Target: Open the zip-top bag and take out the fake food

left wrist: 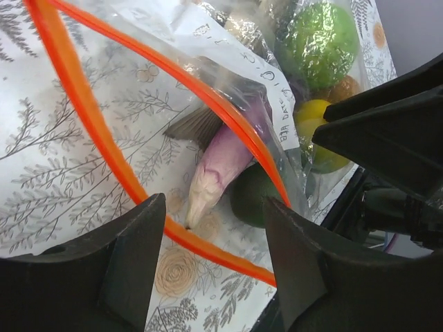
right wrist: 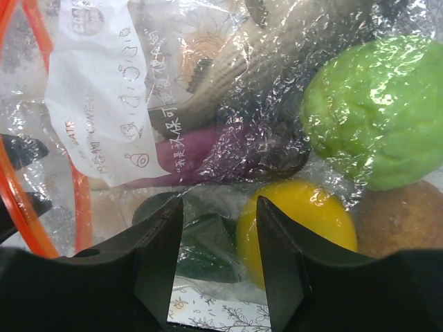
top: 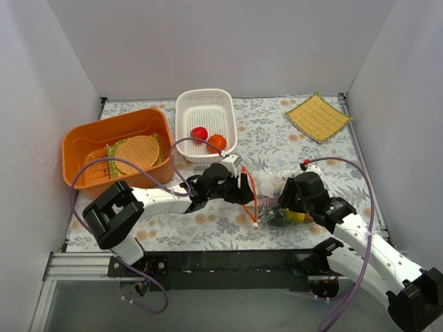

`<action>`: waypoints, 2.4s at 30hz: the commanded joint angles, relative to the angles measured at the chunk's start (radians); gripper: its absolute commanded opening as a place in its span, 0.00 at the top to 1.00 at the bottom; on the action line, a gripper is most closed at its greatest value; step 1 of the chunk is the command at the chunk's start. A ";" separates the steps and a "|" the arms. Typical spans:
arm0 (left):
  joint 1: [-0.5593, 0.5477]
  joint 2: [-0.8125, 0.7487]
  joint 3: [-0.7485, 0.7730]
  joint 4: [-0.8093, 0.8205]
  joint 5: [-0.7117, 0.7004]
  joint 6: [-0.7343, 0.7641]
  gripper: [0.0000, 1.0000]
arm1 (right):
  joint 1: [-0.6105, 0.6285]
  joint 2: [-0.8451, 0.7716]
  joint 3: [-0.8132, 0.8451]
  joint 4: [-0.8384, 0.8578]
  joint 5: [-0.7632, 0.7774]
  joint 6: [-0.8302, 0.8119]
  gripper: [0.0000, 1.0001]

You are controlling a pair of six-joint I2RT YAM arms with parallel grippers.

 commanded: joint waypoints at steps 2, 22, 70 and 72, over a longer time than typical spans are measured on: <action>-0.021 0.079 0.023 0.135 0.083 0.079 0.46 | 0.003 0.006 -0.014 0.004 0.059 0.053 0.45; -0.099 0.213 0.029 0.160 -0.012 0.191 0.62 | 0.003 0.053 -0.030 0.042 0.099 0.042 0.43; -0.057 -0.507 0.166 -0.936 -0.577 -0.067 1.00 | -0.008 0.213 0.118 0.147 0.073 -0.053 0.29; 0.001 -0.448 0.199 -0.876 -0.558 -0.028 1.00 | -0.008 0.213 0.119 0.147 0.067 -0.056 0.29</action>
